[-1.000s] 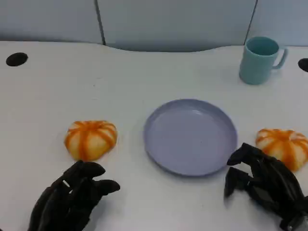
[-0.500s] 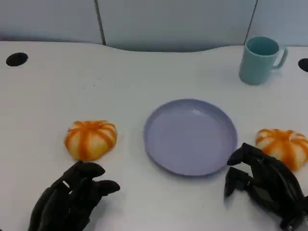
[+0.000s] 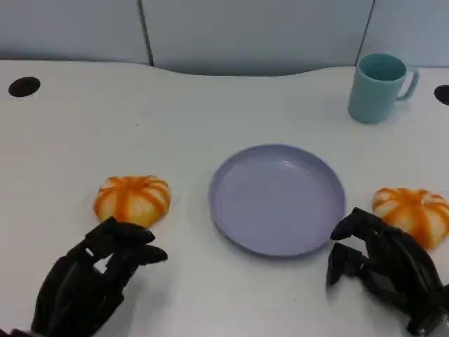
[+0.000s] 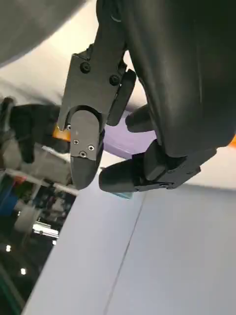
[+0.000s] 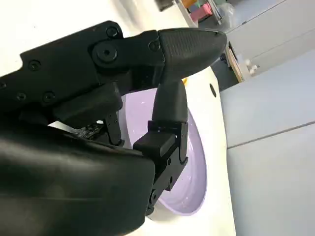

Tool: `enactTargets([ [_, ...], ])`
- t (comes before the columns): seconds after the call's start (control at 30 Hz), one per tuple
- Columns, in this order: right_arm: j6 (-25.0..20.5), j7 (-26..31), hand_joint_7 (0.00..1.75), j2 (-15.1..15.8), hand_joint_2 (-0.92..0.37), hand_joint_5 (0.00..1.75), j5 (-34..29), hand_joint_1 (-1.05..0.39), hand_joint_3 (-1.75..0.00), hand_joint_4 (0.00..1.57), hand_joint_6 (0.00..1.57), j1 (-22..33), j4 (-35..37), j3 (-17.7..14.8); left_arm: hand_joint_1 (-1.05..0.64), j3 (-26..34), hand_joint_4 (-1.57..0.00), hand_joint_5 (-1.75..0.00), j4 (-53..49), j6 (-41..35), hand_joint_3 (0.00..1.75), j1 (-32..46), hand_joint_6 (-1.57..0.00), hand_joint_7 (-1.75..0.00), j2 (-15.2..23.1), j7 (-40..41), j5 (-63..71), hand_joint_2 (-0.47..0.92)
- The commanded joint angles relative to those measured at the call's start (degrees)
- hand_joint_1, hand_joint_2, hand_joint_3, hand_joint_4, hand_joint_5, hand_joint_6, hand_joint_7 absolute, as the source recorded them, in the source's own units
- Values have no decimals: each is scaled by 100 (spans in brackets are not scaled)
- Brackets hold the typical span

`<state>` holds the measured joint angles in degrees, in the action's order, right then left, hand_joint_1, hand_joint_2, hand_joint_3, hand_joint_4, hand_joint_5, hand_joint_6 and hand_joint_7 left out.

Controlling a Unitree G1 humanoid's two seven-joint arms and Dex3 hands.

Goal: Grasp the bread from the table and place it into the plate.

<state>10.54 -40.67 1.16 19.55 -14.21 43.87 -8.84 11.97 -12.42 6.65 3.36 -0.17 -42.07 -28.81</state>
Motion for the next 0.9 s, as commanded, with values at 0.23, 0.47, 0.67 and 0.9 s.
enactTargets([
  [0.23, -31, 71, 140, 17, -92, 169, -27, -52, -30, 69, 55, 48, 223, -47, -50, -297, -28, -141, 442, 1388, 18, -72, -48, -58, 318, 1095, 1558, 92],
  [0.47, -73, 64, 140, -29, -92, 169, 0, -52, -29, 69, 56, 81, 184, -42, -52, -488, -25, -71, 1380, 2223, 1, -310, -50, -5, 1311, 2847, 5063, 91],
  [0.67, -130, 91, 139, -37, -92, 169, -2, -52, -28, 70, 57, 99, 131, -43, -54, -704, -29, -54, 1377, 2249, 0, -344, -49, -1, 1616, 3401, 5512, 90],
  [0.9, -127, 81, 141, -94, -92, 168, 7, -52, -29, 70, 57, 152, 72, -31, -71, -1355, -13, -17, 1857, 1032, 0, -934, -25, 0, 2570, 3775, 8521, 88],
])
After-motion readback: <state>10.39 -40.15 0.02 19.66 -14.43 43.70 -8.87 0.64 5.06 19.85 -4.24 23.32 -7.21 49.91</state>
